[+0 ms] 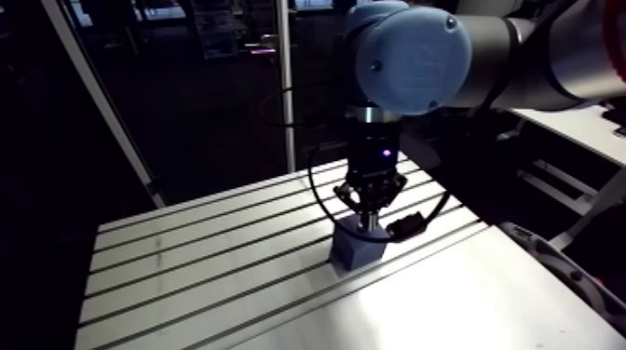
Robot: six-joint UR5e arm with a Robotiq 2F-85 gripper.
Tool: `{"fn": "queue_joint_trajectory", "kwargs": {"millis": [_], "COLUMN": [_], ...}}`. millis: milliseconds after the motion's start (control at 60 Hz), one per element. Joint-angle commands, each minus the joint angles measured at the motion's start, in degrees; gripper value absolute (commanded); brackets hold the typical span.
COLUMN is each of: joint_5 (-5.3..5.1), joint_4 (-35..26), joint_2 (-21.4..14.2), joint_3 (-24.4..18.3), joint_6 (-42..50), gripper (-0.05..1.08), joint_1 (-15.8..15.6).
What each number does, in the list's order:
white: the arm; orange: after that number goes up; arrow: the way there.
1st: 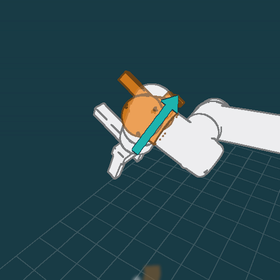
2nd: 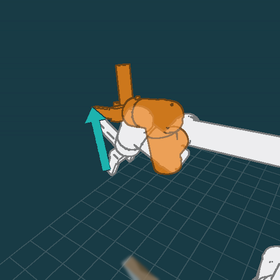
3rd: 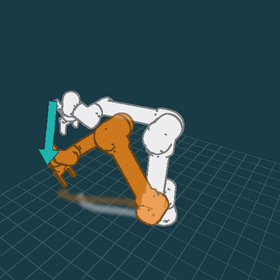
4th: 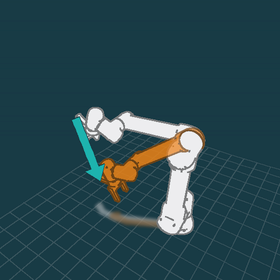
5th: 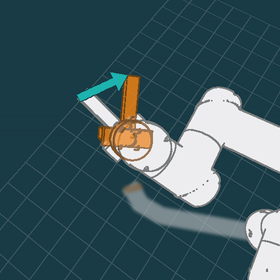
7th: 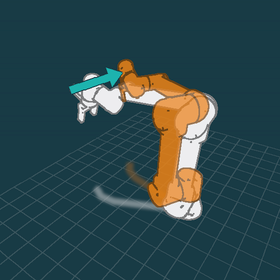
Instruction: Pick up the M10 bolt and insert it into the hex recess until seated.
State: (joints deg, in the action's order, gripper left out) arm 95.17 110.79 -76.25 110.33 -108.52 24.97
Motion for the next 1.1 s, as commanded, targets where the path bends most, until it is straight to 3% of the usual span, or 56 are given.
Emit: {"fn": "queue_joint_trajectory", "kwargs": {"millis": [17, 1100], "joint_5": [-0.37, -0.64], "joint_4": [0.07, 2.28], "joint_2": [0.01, 0.88], "joint_3": [0.11, 0.02], "joint_6": [0.02, -0.86], "gripper": [1.08, 1.08], "joint_1": [0.00, 0.00]}}
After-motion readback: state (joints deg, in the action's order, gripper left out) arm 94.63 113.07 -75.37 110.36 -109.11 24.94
